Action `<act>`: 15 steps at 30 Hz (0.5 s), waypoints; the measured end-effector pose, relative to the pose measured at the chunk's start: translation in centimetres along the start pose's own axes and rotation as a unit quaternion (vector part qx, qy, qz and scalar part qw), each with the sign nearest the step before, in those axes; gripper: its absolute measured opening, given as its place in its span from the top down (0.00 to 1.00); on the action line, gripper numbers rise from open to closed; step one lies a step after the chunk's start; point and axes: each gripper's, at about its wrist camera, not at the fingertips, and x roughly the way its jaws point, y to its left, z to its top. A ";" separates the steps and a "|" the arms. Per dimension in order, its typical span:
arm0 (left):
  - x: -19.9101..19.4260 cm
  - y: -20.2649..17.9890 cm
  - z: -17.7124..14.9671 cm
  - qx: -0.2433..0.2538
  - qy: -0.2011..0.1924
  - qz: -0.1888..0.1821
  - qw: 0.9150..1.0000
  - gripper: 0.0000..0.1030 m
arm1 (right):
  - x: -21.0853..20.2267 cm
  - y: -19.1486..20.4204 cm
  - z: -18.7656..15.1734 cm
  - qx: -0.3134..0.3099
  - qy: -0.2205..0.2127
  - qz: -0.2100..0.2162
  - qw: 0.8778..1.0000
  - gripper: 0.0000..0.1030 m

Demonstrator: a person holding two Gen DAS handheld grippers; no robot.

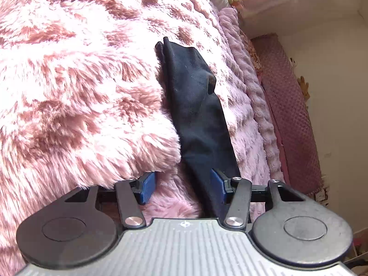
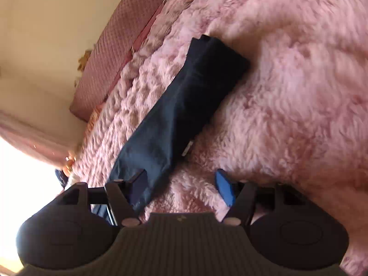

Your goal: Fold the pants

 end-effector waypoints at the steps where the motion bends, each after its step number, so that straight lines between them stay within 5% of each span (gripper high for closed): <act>1: 1.0 1.1 0.8 -0.037 0.015 -0.031 0.999 0.42 | -0.2 -1.0 0.1 0.028 -0.009 0.011 1.000 0.41; 9: 7.3 4.9 3.3 -0.181 0.028 -0.162 0.970 0.42 | 1.4 -2.4 0.7 0.090 -0.056 0.049 0.993 0.52; 15: 8.8 3.6 4.2 -0.176 0.039 -0.185 0.966 0.48 | 1.7 -4.5 0.0 0.158 -0.092 0.135 0.974 0.58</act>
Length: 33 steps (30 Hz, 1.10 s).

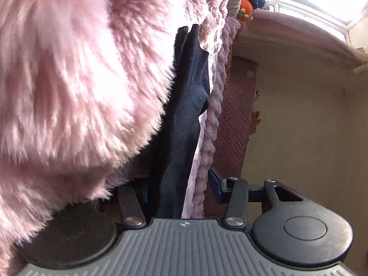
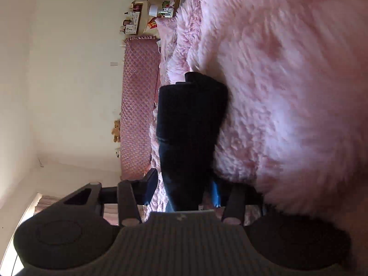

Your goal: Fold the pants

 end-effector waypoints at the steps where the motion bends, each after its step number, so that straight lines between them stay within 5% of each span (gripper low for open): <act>1: 0.5 0.0 0.0 0.000 0.001 0.002 1.000 0.48 | 0.0 0.1 -0.1 -0.004 0.000 0.003 1.000 0.57; 7: 2.2 -0.1 -0.8 0.002 -0.008 0.030 1.000 0.60 | 1.2 0.7 -0.7 -0.026 0.000 -0.017 1.000 0.58; 9: 2.5 -0.2 -0.9 -0.002 -0.012 0.046 0.999 0.75 | 1.6 1.1 -0.9 -0.039 -0.005 -0.033 0.999 0.66; 10: 2.6 -0.2 -1.0 -0.003 -0.007 0.057 0.998 0.97 | 1.7 1.2 -1.1 -0.042 -0.011 -0.041 0.998 0.75; 13: 1.8 -0.4 -0.5 -0.029 0.008 0.072 0.997 0.97 | 1.2 1.3 -1.5 -0.038 -0.028 -0.042 0.998 0.85; 19: 1.0 -3.2 -0.6 -0.038 0.011 0.065 0.997 0.96 | 1.9 1.3 -0.2 -0.033 0.005 -0.038 0.999 0.82; 24: 1.5 -6.1 -1.0 0.002 -0.002 0.060 0.998 0.78 | 1.0 1.6 0.3 -0.091 0.057 -0.036 0.994 0.80; 26: 2.2 -6.6 -0.8 0.032 -0.008 0.071 0.997 0.56 | 0.9 1.9 0.2 -0.100 0.058 -0.042 0.992 0.78; 28: 2.1 -6.0 0.0 0.043 -0.032 0.082 0.995 0.53 | 1.0 2.0 0.0 -0.103 0.053 -0.042 0.992 0.73; 30: 1.2 -4.2 1.5 0.006 -0.072 0.089 0.993 0.54 | 1.1 2.2 -0.3 -0.123 0.051 -0.048 0.990 0.73; 33: -0.3 -1.0 3.3 -0.111 -0.087 0.025 0.990 0.60 | 0.7 2.1 -0.9 -0.148 0.046 -0.043 0.987 0.74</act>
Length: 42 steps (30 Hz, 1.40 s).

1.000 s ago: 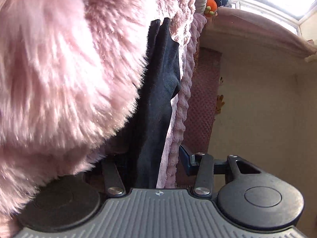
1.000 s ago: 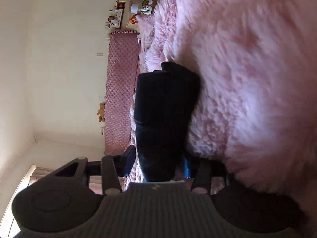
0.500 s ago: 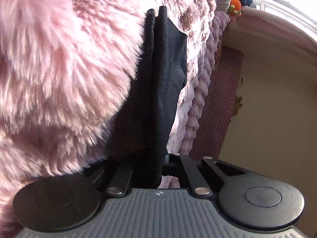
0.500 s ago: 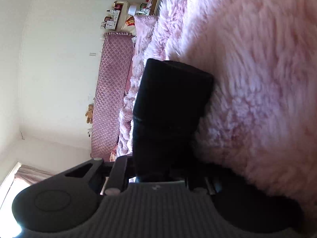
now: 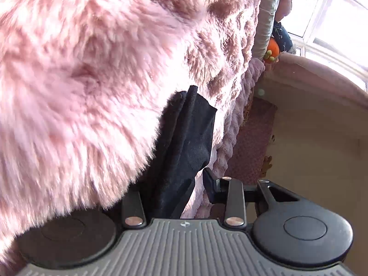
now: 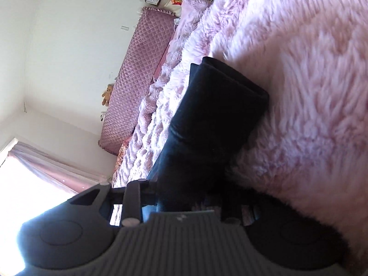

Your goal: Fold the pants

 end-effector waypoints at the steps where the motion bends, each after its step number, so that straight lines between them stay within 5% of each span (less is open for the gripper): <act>1: 0.0 0.0 0.5 0.010 0.005 0.000 1.000 0.79 | 0.0 0.1 -0.1 -0.007 -0.005 0.003 1.000 0.74; 2: 0.2 -0.6 0.7 0.040 0.009 0.015 0.999 0.96 | -0.1 0.0 -0.1 -0.016 -0.007 0.003 1.000 0.74; 7: -0.4 -4.5 -1.1 0.121 0.020 0.005 0.992 0.97 | -0.3 0.1 -0.5 -0.046 -0.003 0.006 0.999 0.74; 10: -1.1 -8.5 -4.3 0.210 0.016 0.001 0.978 0.97 | 1.0 0.0 0.3 -0.045 -0.002 0.012 0.999 0.74; 16: -5.0 -14.8 -13.8 0.363 0.010 -0.008 0.932 0.97 | 1.8 0.3 1.0 -0.045 0.011 0.005 0.999 0.72; 18: -6.4 -16.4 -17.6 0.414 0.012 -0.005 0.910 0.97 | 2.6 0.7 1.8 -0.041 0.017 0.012 0.999 0.60; 20: -7.5 -17.4 -21.5 0.449 0.018 -0.014 0.893 0.97 | 2.5 1.4 2.2 -0.042 0.035 0.024 0.998 0.35; 21: -7.3 -17.7 -23.6 0.464 0.022 -0.016 0.886 0.97 | 2.4 1.8 2.4 -0.048 0.046 0.022 0.998 0.33; 25: -7.9 -18.6 -32.6 0.533 0.029 -0.011 0.845 0.96 | 1.7 3.6 4.2 -0.070 0.076 -0.073 0.992 0.32; 30: -7.7 -17.6 -43.5 0.581 0.049 -0.012 0.812 0.96 | 0.8 3.5 6.5 -0.044 0.100 -0.112 0.988 0.33; 33: -7.3 -15.9 -49.1 0.600 0.074 -0.021 0.796 0.96 | 0.5 4.2 7.4 -0.094 0.115 -0.138 0.979 0.33; 38: -6.1 -12.5 -56.5 0.602 0.124 -0.006 0.789 0.96 | -0.5 5.8 7.7 -0.211 0.151 -0.201 0.945 0.32; 42: -5.8 -8.8 -62.3 0.632 0.149 0.000 0.761 0.96 | -1.8 5.9 6.8 -0.315 0.151 -0.224 0.910 0.32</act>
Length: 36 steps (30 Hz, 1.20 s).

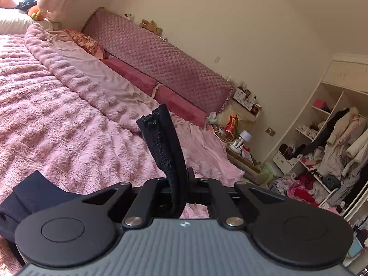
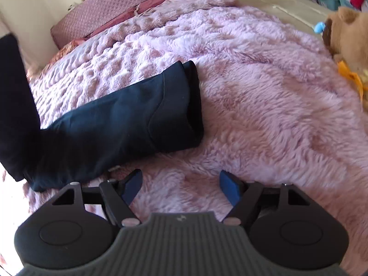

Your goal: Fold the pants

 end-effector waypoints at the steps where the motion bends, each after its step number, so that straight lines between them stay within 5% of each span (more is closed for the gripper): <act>1: 0.4 -0.9 -1.2 0.008 0.006 -0.001 1.000 0.96 | -0.2 -0.5 -0.5 -0.015 -0.005 0.001 1.000 0.32; 6: 3.4 -3.9 -7.6 0.009 0.051 -0.009 0.999 0.96 | -0.2 -1.7 -1.3 -0.009 -0.018 0.017 1.000 0.32; 9: 4.9 -6.1 -11.4 0.083 0.037 0.030 0.995 0.96 | 0.1 -2.0 -0.7 0.020 -0.022 0.034 0.999 0.32; 13: 6.4 -8.5 -16.4 0.167 0.037 0.051 0.984 0.96 | -0.5 -2.9 -0.6 0.046 -0.026 0.063 0.997 0.32; 16: 7.9 -10.6 -20.2 0.241 0.057 0.078 0.966 0.96 | -0.6 -3.3 -0.6 0.051 -0.025 0.073 0.996 0.32; 19: 9.3 -10.7 -22.6 0.249 0.100 0.101 0.958 0.96 | -0.6 -3.6 -0.3 0.063 -0.024 0.074 0.995 0.32; 23: 9.3 -10.6 -24.1 0.267 0.105 0.103 0.952 0.95 | -0.8 -3.7 -0.3 0.063 -0.026 0.069 0.995 0.32; 26: 10.2 -9.7 -24.2 0.237 0.160 0.050 0.957 0.78 | -1.0 -3.9 -0.1 0.073 -0.026 0.062 0.995 0.32; 31: 8.8 -7.6 -22.6 0.127 0.219 -0.053 0.966 0.65 | -2.3 -4.9 0.0 0.083 -0.034 0.044 0.995 0.32; 34: 7.3 -5.6 -20.3 0.019 0.269 -0.166 0.949 0.58 | -2.9 -6.2 0.0 0.106 -0.040 0.039 0.993 0.32; 36: 6.3 -3.0 -18.3 -0.062 0.292 -0.239 0.924 0.50 | -3.3 -6.8 -0.1 0.117 -0.044 0.045 0.991 0.32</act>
